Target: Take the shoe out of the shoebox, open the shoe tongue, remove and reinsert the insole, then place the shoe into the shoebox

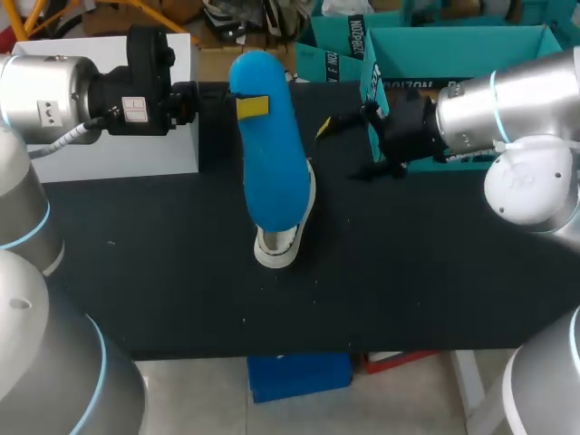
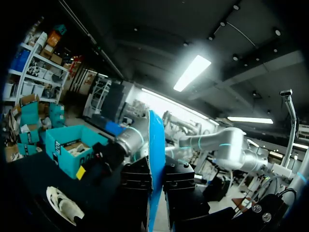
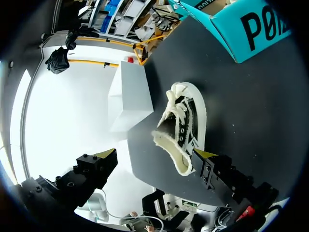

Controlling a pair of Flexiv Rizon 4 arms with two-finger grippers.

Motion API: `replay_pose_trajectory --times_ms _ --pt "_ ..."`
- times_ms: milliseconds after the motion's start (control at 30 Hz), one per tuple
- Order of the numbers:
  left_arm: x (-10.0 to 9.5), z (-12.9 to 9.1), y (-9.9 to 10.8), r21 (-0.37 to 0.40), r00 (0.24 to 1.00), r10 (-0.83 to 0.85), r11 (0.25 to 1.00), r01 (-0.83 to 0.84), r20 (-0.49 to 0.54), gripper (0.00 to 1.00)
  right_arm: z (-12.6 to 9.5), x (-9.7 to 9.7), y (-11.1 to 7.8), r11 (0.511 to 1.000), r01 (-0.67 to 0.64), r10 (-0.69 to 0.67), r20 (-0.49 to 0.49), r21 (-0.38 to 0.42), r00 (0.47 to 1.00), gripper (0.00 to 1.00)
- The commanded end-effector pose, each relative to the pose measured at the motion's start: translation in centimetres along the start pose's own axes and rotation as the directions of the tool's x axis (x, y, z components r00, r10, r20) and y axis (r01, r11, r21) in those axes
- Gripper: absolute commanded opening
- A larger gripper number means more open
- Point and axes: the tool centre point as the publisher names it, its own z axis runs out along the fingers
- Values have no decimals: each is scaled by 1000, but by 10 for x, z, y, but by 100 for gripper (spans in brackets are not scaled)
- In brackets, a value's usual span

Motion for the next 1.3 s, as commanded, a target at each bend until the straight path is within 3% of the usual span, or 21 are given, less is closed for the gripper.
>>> replay_pose_trajectory --times_ms 33,500,633,700,767,900,1000,1300 --pt "1 1 1 1 1000 0 1000 0 4 0 -1 -3 -1 1000 17 -15 -477 0 879 100" --pt "1 1 1 1 1000 0 1000 0 4 0 1 4 -6 993 114 -81 -502 34 861 100" --pt "0 6 5 34 970 237 971 -239 52 0 1 4 -6 993 114 -81 -502 34 861 100" --pt "4 6 13 54 919 382 920 -388 98 0 1 4 -6 993 114 -81 -502 34 861 100" --pt "8 7 23 15 838 528 845 -535 135 0 1 4 -6 993 114 -81 -502 34 861 100" --pt "11 8 44 -101 656 730 680 -726 192 0 1 4 -6 993 114 -81 -502 34 861 100" --pt "7 12 63 -218 481 857 513 -830 182 0 1 4 -6 993 114 -81 -502 34 861 100" --pt "4 12 68 -233 471 864 502 -833 178 0 1 4 -6 993 114 -81 -502 34 861 100"
